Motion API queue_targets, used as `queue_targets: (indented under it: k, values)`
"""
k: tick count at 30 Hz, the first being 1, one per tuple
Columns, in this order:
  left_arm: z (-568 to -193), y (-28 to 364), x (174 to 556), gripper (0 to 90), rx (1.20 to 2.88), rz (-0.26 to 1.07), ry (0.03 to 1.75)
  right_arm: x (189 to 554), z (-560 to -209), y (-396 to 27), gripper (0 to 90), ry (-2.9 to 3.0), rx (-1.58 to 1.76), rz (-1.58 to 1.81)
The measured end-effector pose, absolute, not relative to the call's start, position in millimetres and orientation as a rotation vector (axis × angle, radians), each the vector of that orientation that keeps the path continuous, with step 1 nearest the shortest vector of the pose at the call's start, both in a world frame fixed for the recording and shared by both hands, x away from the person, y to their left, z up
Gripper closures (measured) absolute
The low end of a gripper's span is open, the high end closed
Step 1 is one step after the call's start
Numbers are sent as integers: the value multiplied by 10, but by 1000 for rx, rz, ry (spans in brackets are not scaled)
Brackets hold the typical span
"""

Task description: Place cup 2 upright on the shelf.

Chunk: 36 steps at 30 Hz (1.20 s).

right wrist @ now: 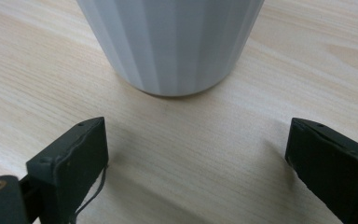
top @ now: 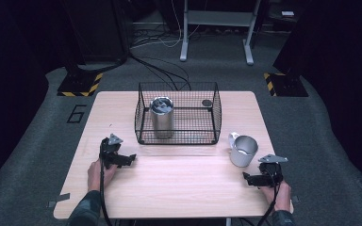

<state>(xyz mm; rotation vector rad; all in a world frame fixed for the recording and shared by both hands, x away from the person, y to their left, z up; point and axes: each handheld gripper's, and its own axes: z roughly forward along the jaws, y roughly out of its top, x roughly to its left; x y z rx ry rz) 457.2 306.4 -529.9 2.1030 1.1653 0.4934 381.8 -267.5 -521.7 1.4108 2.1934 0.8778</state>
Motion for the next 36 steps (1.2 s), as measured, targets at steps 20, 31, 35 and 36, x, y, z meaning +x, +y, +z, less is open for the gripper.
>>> queue_targets:
  k: [20, 31, 35, 36]
  values:
    - [-5300, 3060, 4577, 0, 2100, 496, 1167, 3944, -4619, -2695, 0, 2246, 1384, 1003]
    - [-5300, 3059, 4577, 0, 2100, 496, 1167, 4176, -4314, -2564, 0, 2307, 1276, 982]
    - [-5301, 3058, 4577, 0, 2100, 499, 1169, 4275, -4280, -2503, 0, 2347, 1263, 955]
    - [-5301, 3057, 4577, 0, 2100, 500, 1169, 4299, -4277, -2493, 0, 2356, 1258, 951]
